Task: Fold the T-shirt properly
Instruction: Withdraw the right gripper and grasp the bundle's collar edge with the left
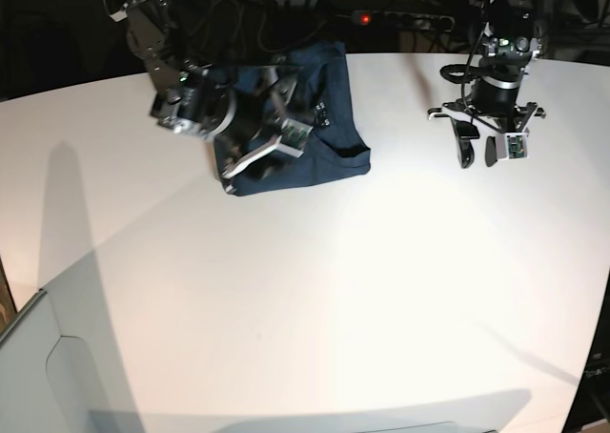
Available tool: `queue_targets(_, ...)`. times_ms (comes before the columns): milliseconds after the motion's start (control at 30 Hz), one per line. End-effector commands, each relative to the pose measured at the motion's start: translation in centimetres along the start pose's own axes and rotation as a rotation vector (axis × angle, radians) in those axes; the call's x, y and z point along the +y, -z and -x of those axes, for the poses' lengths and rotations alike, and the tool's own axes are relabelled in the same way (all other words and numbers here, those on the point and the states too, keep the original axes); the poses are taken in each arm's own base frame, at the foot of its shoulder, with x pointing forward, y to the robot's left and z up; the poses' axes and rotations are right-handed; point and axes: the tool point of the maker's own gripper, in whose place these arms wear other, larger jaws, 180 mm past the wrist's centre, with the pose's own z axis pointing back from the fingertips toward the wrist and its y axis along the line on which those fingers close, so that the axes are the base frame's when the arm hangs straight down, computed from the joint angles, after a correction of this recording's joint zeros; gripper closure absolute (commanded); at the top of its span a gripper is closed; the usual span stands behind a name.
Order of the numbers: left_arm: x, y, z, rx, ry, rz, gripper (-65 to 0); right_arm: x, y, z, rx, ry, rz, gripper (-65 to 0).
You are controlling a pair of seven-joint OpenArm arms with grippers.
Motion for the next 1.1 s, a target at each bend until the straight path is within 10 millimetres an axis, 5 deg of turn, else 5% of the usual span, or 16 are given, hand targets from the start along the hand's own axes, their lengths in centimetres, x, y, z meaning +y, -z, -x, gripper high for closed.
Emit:
queue_targets(0,0.0,-0.3,-1.4,-0.048,0.006,0.0,-24.2,-1.1,-0.8,-0.4,-0.027,0.002,0.031,-38.9)
queue_targets(100,-0.5,-0.4,-1.4,-0.054,-0.025,0.0,-24.3,-3.1,-1.9,1.7,0.021,0.056,0.097,-31.8)
queue_targets(300,-3.1,-1.1,-1.7,-0.058,-0.262,0.121,-24.4,-5.1,-4.2,6.0,0.097,0.169,0.194,-0.2)
queue_targets(500,-6.6,-2.6,0.2,0.032,-0.567,0.283,-27.0,-7.7,-7.5,10.0,0.169,0.254,0.318,-2.0)
queue_targets(733,-12.4,-2.6,3.2,0.161,-0.597,0.423,-35.0,-8.6,-8.9,11.5,0.197,0.291,0.367,-2.0)
queue_targets(1067,-14.6,-1.7,8.1,0.3,-0.615,0.432,-35.2,-7.7,-8.8,12.2,0.213,0.305,0.349,-2.0)
